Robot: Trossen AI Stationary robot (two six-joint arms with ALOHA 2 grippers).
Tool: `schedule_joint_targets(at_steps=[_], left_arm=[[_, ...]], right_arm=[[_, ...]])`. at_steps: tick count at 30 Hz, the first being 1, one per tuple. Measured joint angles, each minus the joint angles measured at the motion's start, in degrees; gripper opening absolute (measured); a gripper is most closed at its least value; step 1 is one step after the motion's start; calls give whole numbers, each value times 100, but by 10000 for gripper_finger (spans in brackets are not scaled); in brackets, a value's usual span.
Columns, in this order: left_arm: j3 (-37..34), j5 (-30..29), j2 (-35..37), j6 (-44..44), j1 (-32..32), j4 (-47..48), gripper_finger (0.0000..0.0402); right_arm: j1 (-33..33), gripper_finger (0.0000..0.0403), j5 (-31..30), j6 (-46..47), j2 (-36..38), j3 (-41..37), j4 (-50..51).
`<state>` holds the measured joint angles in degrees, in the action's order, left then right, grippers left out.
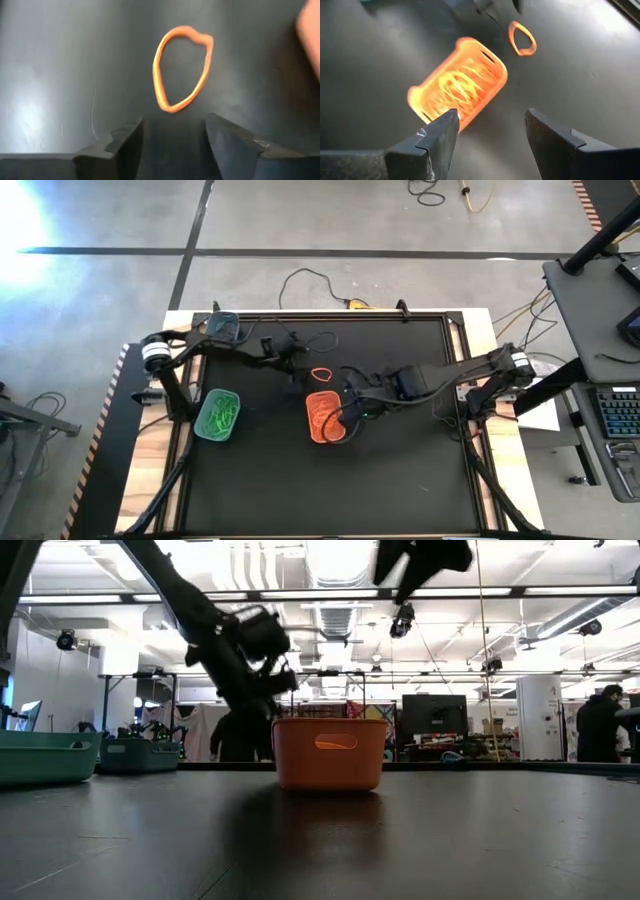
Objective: Sort rubber bands into baskets
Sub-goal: Put the orange rubber band into the orange bin
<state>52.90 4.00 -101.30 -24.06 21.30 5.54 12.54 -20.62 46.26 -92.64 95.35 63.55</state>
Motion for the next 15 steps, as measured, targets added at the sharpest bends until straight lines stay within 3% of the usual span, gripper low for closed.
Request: schedule_joint_targets(at_steps=[4,8,15], left_arm=[[-2,1,-229,55,140,-96,233],[-2,99,-387,60,149,-373,261],[11,494,-653,644,158,-660,262]], right_arm=[[-3,222,-145,459,159,-160,644],[-84,222,-191,724,579,-744,621],[-37,222,-147,1579,1586,-2312,80]])
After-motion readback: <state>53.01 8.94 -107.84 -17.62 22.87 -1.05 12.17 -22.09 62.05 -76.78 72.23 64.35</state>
